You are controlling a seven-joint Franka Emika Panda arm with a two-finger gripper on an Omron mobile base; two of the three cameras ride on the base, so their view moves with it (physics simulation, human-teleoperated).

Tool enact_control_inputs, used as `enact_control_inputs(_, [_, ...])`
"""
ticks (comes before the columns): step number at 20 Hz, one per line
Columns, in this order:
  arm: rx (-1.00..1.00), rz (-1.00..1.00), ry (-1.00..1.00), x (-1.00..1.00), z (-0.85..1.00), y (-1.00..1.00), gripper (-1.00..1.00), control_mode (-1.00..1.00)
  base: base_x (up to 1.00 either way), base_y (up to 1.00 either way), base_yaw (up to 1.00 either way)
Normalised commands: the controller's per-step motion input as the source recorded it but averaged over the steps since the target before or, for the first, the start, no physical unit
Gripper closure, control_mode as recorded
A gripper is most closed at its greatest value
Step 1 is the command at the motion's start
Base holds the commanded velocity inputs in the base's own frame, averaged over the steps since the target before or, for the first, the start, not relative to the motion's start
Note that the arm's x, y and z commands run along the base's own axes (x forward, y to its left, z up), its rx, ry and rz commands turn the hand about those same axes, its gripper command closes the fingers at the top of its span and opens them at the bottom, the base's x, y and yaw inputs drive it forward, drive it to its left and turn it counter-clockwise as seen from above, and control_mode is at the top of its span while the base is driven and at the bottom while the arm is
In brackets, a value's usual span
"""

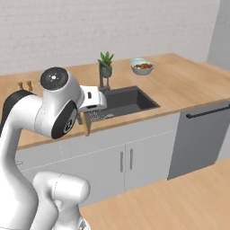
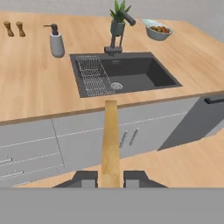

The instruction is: Start the toaster. Once the lever pops up, take the bread to the plate on the dining counter.

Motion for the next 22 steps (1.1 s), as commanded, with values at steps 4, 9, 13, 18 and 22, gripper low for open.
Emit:
enact_control_inputs(4, [0.00, 0.00, 0.00, 0.00, 0.00, 0.00, 1.00, 1.00, 0.52, -1.00, 0.11])
enact_control_inputs(9, [0.00, 0.00, 0.00, 0.00, 0.00, 0.00, 1.00, 1.00, 0.28, -1.00, 0.01])
enact_control_inputs(13, [0.00, 0.00, 0.00, 0.00, 0.00, 0.00, 1.00, 1.00, 0.26, -1.00, -0.10])
enact_control_inputs(18, [0.00, 0.00, 0.00, 0.00, 0.00, 0.00, 1.00, 1.00, 0.54, -1.00, -0.28])
enact_control_inputs(22, [0.00, 0.00, 0.00, 0.00, 0.00, 0.00, 1.00, 1.00, 0.71, -0.87, -0.44])
